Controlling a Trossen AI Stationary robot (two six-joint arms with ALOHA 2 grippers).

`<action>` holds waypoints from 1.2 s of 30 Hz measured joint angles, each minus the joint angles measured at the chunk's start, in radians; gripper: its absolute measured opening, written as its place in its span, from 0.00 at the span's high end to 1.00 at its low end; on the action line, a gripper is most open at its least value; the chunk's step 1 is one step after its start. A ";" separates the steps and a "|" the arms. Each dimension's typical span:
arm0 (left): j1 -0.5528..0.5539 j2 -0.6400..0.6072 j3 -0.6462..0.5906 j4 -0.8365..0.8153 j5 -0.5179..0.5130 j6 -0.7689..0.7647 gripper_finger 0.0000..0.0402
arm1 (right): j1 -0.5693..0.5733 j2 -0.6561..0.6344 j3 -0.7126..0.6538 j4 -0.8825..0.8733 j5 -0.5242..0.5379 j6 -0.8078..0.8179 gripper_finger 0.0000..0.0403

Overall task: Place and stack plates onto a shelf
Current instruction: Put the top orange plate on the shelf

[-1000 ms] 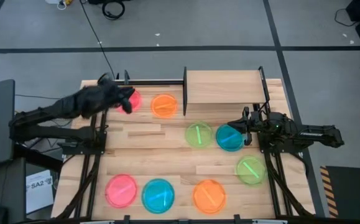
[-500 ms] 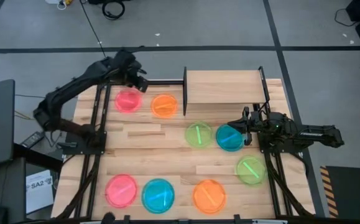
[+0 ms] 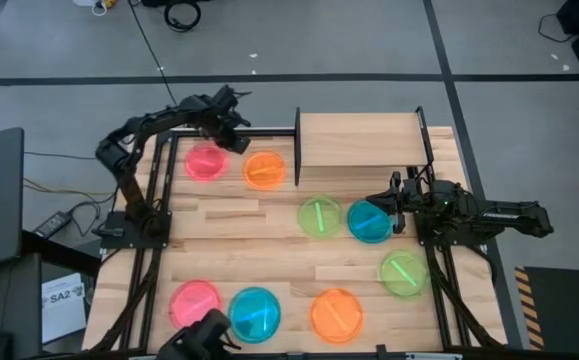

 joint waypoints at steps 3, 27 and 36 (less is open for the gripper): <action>-0.001 0.049 0.000 0.000 0.012 0.001 0.80 | 0.000 0.000 0.000 0.000 0.000 0.000 0.97; -0.002 0.153 0.000 0.083 0.012 -0.056 0.63 | 0.000 0.000 0.000 0.000 0.000 0.000 0.97; -0.013 0.214 0.003 0.085 0.032 -0.078 0.63 | 0.000 0.000 0.000 -0.001 0.000 0.000 0.97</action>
